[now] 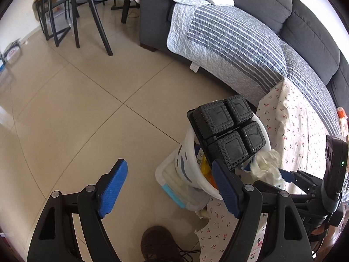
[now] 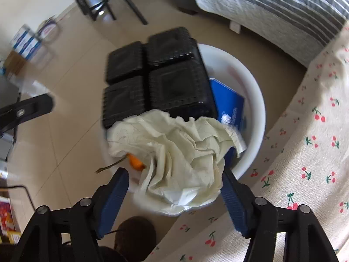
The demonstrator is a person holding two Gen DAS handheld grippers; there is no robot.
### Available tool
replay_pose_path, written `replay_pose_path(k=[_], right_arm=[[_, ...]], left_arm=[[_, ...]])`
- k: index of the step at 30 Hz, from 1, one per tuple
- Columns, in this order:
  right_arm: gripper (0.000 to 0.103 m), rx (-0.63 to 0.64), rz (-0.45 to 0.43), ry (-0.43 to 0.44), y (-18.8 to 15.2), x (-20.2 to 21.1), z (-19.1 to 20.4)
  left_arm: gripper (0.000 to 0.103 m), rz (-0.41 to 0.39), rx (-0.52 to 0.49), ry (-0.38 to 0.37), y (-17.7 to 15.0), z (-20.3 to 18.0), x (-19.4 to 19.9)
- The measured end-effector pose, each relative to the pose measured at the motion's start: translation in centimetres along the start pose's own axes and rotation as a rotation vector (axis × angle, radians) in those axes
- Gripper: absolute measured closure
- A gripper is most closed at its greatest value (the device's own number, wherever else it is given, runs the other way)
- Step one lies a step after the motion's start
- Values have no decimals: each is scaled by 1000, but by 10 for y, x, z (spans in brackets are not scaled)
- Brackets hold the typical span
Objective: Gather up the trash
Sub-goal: 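Drop the black tray into the bin with left while right carries the tissue over it, then release the crumpled tissue into the white bin with the right gripper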
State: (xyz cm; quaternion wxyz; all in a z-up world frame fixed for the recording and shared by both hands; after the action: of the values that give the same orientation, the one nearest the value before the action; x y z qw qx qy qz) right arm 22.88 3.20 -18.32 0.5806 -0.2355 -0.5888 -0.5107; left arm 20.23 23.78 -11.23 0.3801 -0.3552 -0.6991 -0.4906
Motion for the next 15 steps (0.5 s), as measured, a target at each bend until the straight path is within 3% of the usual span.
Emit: replay_pose_path(k=[12, 15], right_arm=[[31, -50, -43, -1, -2, 32, -24], [31, -55, -62, -2, -7, 46, -33]], left_arm=[[21, 14, -52, -13, -7, -29, 2], [12, 16, -83, -10, -14, -44, 6]])
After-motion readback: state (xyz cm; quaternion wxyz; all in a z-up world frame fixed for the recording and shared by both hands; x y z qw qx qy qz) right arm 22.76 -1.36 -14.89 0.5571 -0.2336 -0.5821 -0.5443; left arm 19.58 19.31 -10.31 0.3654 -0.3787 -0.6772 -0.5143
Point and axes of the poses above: each gripper's, at about its wrist camera, not at the fingertips, and x roughly against the way its jaws point, z to its left, y to its top, the point moved 7 cm from there along -x, roughly the way its jaws point, and after that the axes turned 7 degrees about -y, right-handed, at the moved point
